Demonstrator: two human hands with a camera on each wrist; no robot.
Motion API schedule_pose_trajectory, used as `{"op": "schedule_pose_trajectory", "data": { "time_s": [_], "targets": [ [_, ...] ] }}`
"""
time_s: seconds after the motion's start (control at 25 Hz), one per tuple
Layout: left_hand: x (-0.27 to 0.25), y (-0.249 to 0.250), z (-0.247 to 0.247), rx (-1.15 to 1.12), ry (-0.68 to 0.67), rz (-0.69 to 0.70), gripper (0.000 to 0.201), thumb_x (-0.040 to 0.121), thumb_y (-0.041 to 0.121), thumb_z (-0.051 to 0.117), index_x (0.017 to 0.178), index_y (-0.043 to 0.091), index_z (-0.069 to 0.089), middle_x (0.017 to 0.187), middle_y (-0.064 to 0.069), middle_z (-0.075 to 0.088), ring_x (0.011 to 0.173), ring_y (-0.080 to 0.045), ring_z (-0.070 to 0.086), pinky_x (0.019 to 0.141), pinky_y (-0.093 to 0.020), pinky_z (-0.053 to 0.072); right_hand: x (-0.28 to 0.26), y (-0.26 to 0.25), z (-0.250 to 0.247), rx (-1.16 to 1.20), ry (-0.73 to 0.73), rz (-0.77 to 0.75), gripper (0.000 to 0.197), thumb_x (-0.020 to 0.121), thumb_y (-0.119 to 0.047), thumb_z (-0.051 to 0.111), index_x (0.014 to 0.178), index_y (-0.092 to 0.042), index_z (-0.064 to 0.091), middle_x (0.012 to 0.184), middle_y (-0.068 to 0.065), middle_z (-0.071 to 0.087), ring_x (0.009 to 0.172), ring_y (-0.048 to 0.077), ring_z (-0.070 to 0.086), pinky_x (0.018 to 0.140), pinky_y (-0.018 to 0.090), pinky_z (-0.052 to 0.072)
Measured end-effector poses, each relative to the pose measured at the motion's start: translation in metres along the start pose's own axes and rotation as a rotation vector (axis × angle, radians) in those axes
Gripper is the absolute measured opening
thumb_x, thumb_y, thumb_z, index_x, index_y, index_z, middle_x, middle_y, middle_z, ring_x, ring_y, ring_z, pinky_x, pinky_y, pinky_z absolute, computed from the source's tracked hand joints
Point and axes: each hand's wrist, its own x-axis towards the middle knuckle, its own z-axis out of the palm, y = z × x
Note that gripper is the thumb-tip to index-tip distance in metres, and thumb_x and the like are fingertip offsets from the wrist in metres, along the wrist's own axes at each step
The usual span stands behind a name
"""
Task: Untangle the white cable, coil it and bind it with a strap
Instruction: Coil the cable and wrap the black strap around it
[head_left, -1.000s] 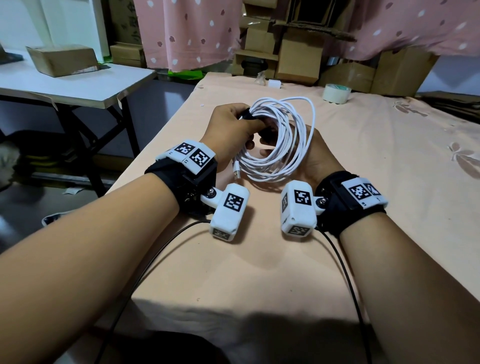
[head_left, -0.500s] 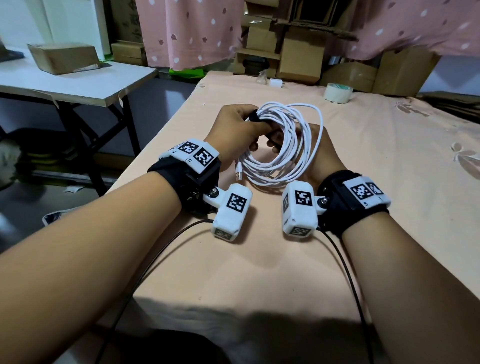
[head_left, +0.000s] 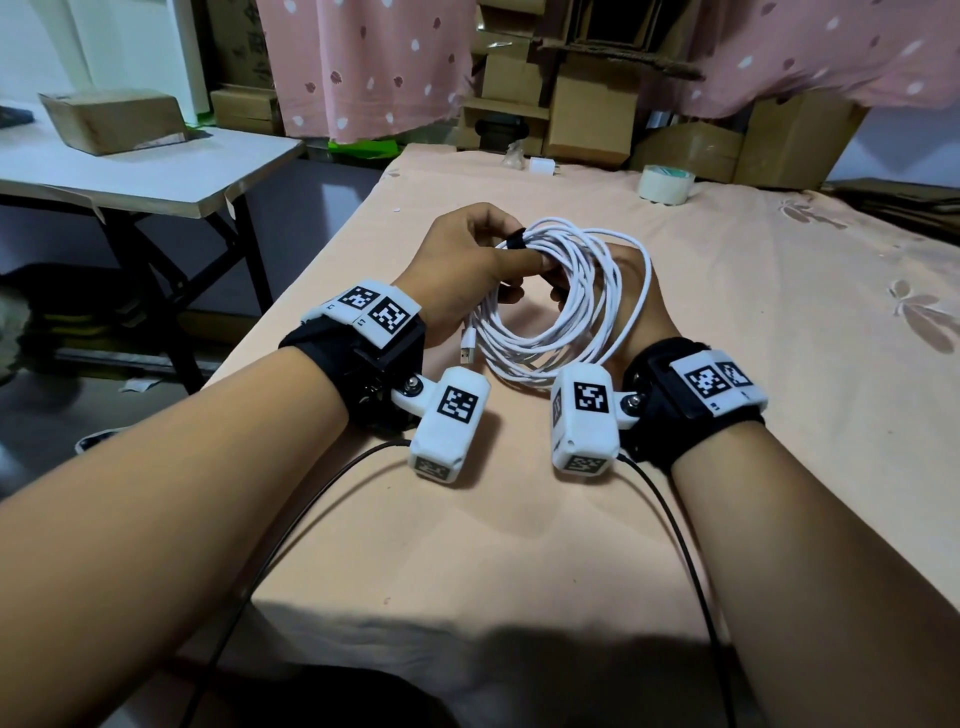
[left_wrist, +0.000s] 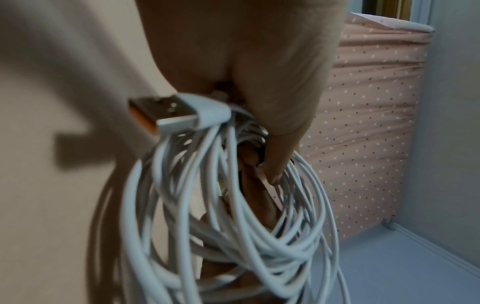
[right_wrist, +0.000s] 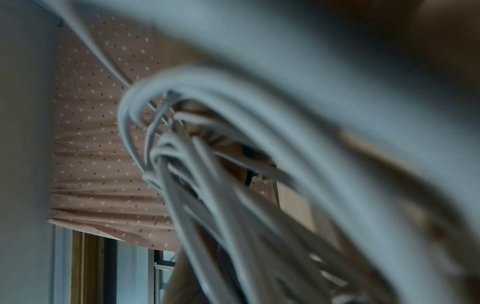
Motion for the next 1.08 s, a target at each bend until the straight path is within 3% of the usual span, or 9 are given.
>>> {"op": "schedule_pose_trajectory", "data": {
  "time_s": [0.12,0.2,0.36,0.44,0.6,0.72,0.84,0.96,1.08],
  "targets": [
    [-0.003,0.001,-0.001,0.073,0.009,0.033,0.019,0.079,-0.004,0.079,0.093,-0.006,0.065,0.084,-0.018,0.069,0.069,-0.025,0.069,0.070,-0.039,0.061,-0.007,0.002,-0.003,-0.035,0.080,0.124,0.028,0.106,0.000,0.039,0.085,-0.012,0.054,0.082,0.008,0.057,0.069,0.017,0.055,0.059,0.022,0.051],
    [-0.003,0.001,-0.002,0.116,0.031,0.047,0.012,0.080,-0.002,0.079,0.088,-0.005,0.071,0.075,-0.012,0.072,0.065,-0.021,0.069,0.071,-0.040,0.061,-0.007,0.004,-0.003,-0.006,0.075,0.163,0.032,0.107,-0.003,0.037,0.084,-0.018,0.053,0.083,0.001,0.058,0.070,0.014,0.058,0.059,0.024,0.053],
    [-0.006,0.003,-0.002,0.149,0.050,0.040,0.005,0.086,0.007,0.076,0.082,0.005,0.078,0.070,-0.011,0.073,0.055,-0.015,0.065,0.057,-0.026,0.052,-0.003,-0.001,0.004,-0.092,0.102,0.093,0.035,0.089,-0.006,0.060,0.055,-0.010,0.065,0.054,0.009,0.055,0.048,0.025,0.050,0.058,0.031,0.042],
    [-0.010,0.006,-0.001,0.181,0.026,0.026,0.015,0.093,0.010,0.070,0.084,0.001,0.078,0.065,-0.013,0.071,0.047,-0.013,0.058,0.052,-0.022,0.045,0.000,0.001,0.004,-0.173,0.107,0.045,0.029,0.084,-0.013,0.071,0.066,0.009,0.063,0.056,0.016,0.050,0.052,0.027,0.044,0.057,0.032,0.038],
    [-0.014,0.005,-0.003,0.248,-0.106,-0.012,0.021,0.101,0.005,0.055,0.085,-0.003,0.064,0.064,-0.016,0.064,0.037,-0.005,0.050,0.038,-0.019,0.040,0.003,0.007,0.002,-0.334,0.108,-0.023,0.044,0.082,-0.028,0.083,0.060,-0.008,0.051,0.051,0.004,0.039,0.050,0.021,0.032,0.051,0.027,0.029],
    [-0.010,-0.001,-0.003,-0.037,-0.246,-0.195,0.005,0.104,0.007,0.048,0.102,0.005,0.051,0.069,-0.008,0.050,0.054,-0.015,0.053,0.052,-0.029,0.057,0.004,0.008,0.001,-0.344,0.098,-0.033,0.035,0.082,-0.024,0.082,0.065,-0.008,0.056,0.054,0.002,0.043,0.050,0.018,0.036,0.053,0.030,0.032],
    [-0.003,-0.007,-0.004,-0.172,-0.331,-0.285,0.016,0.099,0.016,0.056,0.089,0.003,0.054,0.062,-0.003,0.047,0.050,-0.015,0.050,0.059,-0.034,0.051,0.004,0.008,0.003,-0.349,0.081,-0.020,0.036,0.077,-0.027,0.084,0.069,-0.005,0.057,0.057,0.004,0.041,0.049,0.017,0.034,0.052,0.027,0.030],
    [-0.001,-0.008,-0.006,-0.087,-0.367,-0.299,0.042,0.096,0.015,0.062,0.123,-0.016,0.053,0.071,-0.008,0.045,0.049,-0.012,0.048,0.059,-0.031,0.053,0.003,0.006,0.003,-0.363,0.055,-0.022,0.036,0.060,-0.036,0.078,0.067,-0.006,0.059,0.052,0.002,0.042,0.047,0.015,0.035,0.047,0.024,0.031],
    [-0.001,-0.004,-0.004,-0.174,-0.392,-0.325,0.031,0.100,0.016,0.059,0.118,-0.009,0.052,0.076,-0.013,0.040,0.046,-0.010,0.047,0.057,-0.029,0.054,0.003,0.008,0.001,-0.321,0.032,0.012,0.027,0.075,-0.022,0.076,0.061,-0.013,0.054,0.053,0.001,0.041,0.049,0.016,0.035,0.049,0.026,0.027]
  ]
}}
